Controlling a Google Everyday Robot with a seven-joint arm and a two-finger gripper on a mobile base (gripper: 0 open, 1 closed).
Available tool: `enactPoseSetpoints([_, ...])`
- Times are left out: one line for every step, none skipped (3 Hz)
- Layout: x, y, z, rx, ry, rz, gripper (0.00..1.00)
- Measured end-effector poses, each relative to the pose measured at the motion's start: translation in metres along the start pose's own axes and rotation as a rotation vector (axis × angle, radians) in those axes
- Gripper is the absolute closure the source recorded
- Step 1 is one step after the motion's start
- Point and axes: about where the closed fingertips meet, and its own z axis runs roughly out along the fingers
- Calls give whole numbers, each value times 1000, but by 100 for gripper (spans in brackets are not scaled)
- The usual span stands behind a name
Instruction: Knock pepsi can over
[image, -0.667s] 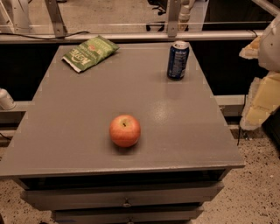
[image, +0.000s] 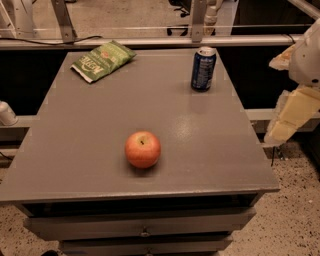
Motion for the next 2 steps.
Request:
enactPoseSetpoints([-7, -23, 49, 14, -127, 58, 0])
enactPoseSetpoints([-21, -60, 95, 58, -250, 110, 0])
